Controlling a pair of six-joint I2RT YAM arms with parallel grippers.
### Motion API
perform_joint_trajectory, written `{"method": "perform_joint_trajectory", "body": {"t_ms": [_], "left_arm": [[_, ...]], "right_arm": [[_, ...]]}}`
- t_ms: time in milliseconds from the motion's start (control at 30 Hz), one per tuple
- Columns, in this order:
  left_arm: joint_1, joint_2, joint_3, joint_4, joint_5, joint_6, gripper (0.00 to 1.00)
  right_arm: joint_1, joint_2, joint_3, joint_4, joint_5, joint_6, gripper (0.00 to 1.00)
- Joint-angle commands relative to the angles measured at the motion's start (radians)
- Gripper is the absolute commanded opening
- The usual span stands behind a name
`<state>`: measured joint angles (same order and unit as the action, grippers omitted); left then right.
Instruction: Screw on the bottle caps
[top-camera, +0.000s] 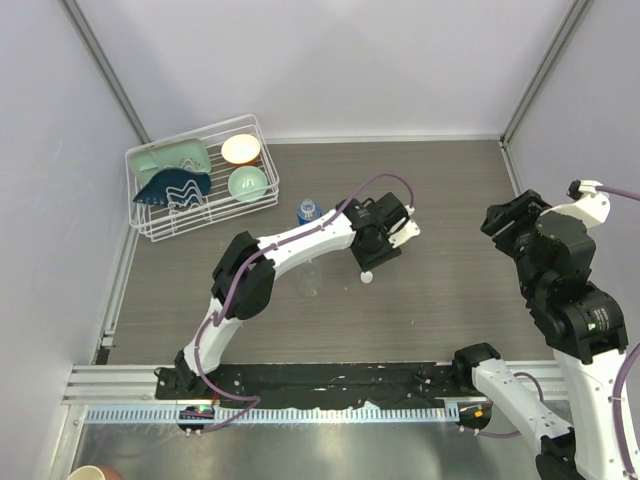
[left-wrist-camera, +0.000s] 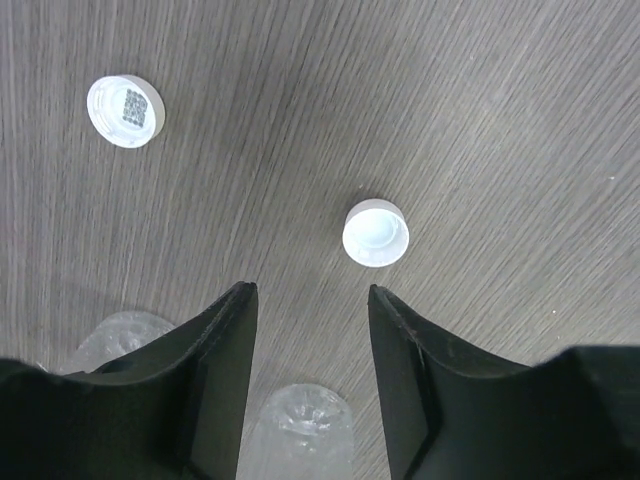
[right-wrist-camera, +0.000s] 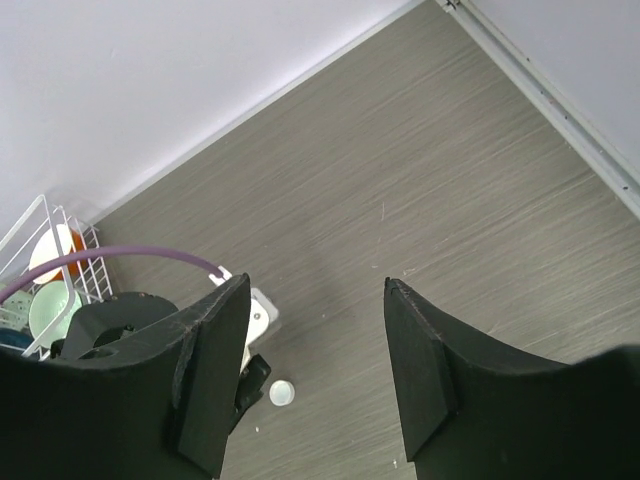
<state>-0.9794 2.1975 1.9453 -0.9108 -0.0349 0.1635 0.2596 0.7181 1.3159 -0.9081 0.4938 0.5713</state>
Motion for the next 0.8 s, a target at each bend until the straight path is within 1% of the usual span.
{"method": "perform_joint_trajectory", "body": {"t_ms": [0,167,533,600,767], "left_arm": [[-0.002,0.004,-0.009,0.072,-0.005,-0.010,0.49],[0.001,0.028,-0.031,0.090,0.019,-0.022,0.44],[0.002,0.060,-0.048,0.122,0.032,-0.022,0.43],[0.008,0.062,-0.055,0.135,0.066,-0.021,0.43],[0.013,0.080,-0.057,0.148,0.067,-0.016,0.43]], "right_arm": [[-0.003,-0.037,-0.020,0.040,-0.018,0.021,0.61],[-0.002,-0.029,-0.012,0.038,-0.024,0.015,0.60],[-0.002,-0.020,-0.003,0.040,-0.026,0.012,0.60],[-0.002,-0.019,-0.003,0.040,-0.031,0.012,0.60],[-0.003,-0.023,-0.009,0.040,-0.044,0.007,0.59]]}}
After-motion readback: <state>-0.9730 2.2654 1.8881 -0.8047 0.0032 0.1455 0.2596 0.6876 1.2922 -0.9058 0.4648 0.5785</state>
